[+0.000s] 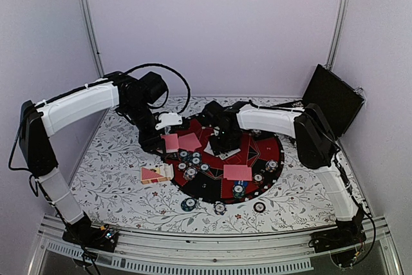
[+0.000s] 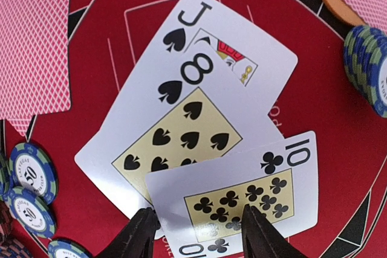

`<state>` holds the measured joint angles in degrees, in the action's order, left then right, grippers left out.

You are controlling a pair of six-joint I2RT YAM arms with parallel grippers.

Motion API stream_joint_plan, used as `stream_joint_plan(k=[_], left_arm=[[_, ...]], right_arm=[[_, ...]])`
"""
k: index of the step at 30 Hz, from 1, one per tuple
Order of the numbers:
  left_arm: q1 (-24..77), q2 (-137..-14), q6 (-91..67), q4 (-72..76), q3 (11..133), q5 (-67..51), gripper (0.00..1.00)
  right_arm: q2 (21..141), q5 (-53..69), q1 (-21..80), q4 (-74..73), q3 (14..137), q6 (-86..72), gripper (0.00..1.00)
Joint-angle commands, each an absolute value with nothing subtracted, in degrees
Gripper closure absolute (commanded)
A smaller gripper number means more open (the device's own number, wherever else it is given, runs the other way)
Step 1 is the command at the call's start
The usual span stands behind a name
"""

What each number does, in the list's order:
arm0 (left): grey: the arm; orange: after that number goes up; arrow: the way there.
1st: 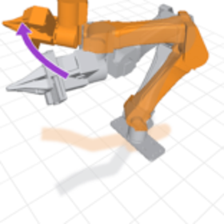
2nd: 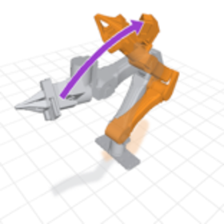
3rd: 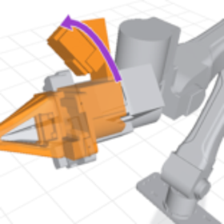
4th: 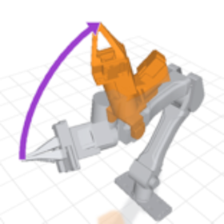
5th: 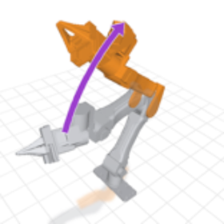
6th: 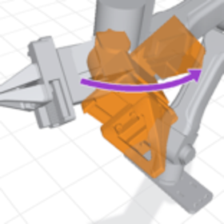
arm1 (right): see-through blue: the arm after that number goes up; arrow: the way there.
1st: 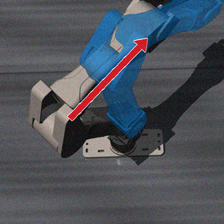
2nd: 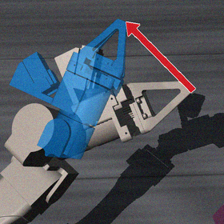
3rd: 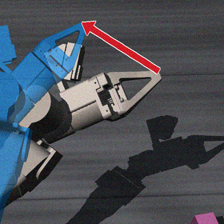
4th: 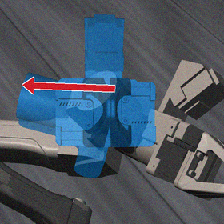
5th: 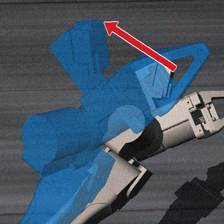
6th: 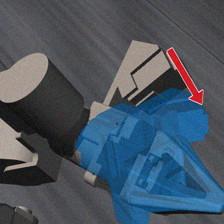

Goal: Distribute texas hold em gaming equipment

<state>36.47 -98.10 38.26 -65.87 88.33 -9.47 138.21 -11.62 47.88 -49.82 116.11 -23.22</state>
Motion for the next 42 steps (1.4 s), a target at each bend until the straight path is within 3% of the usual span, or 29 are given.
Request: stream_joint_plan(k=[1, 18, 28, 42], left_arm=[[36.1, -97.2, 38.0, -66.3, 89.0, -10.0, 1.00], [36.2, -98.9, 38.2, -65.8, 90.9, -10.6, 1.00], [36.2, -100.1, 38.5, -66.1, 93.5, -11.3, 1.00], [36.6, -100.0, 37.8, -66.3, 94.3, -11.4, 1.00]], right_arm=[[133.0, -3.3, 46.2, -46.0, 112.1, -23.8, 0.47], [119.0, 13.7, 40.8, -32.1, 103.6, -29.6, 0.48], [109.7, 35.0, 41.5, -10.3, 88.3, -42.0, 0.28], [117.2, 45.7, 46.4, 6.0, 86.8, -53.6, 0.26]])
